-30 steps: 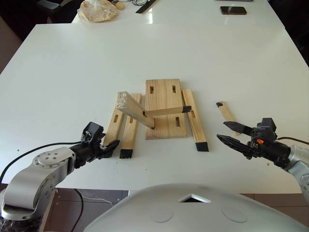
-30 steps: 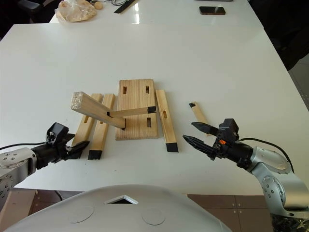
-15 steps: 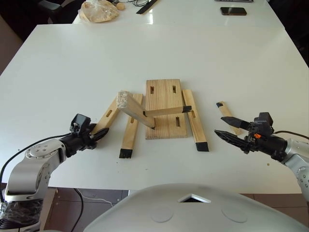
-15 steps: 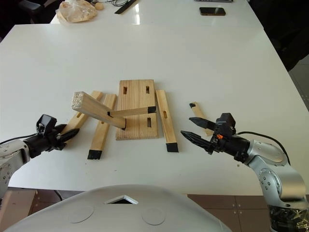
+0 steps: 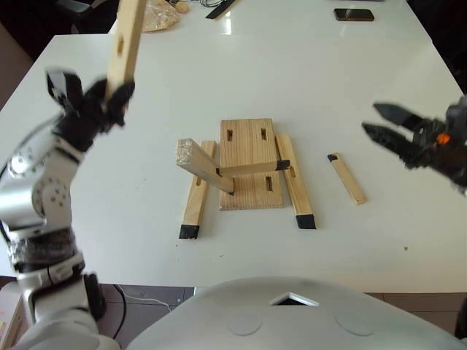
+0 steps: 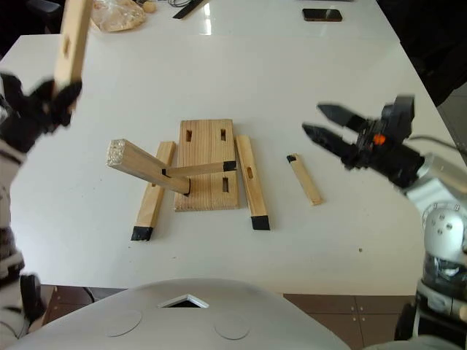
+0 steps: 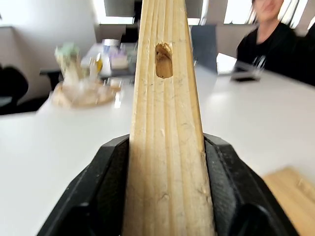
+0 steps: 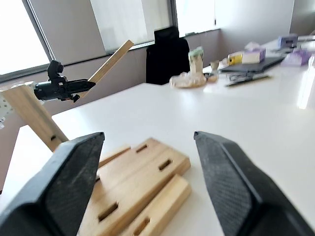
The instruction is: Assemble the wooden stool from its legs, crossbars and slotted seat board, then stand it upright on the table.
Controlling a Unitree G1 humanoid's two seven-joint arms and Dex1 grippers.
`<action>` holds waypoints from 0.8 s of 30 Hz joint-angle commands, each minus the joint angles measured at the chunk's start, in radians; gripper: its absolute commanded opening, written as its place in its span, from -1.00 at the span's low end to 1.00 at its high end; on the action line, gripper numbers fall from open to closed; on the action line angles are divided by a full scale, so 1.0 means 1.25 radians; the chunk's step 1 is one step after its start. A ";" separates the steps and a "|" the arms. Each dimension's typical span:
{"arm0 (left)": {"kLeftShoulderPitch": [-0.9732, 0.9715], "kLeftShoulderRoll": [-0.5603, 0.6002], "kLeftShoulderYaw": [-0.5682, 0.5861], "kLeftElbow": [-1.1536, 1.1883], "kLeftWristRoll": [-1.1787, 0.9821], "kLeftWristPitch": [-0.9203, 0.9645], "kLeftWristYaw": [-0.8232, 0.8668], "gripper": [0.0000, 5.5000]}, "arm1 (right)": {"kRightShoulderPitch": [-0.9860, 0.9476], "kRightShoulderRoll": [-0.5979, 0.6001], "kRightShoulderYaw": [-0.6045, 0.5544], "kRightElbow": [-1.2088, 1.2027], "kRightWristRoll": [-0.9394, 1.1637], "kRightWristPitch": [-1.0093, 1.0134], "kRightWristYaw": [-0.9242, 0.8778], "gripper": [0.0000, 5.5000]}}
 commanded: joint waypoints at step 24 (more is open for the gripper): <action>-0.174 0.046 -0.286 -0.271 -0.281 0.171 -0.276 -0.26 | -0.542 0.027 0.222 0.084 0.088 0.163 0.173 0.59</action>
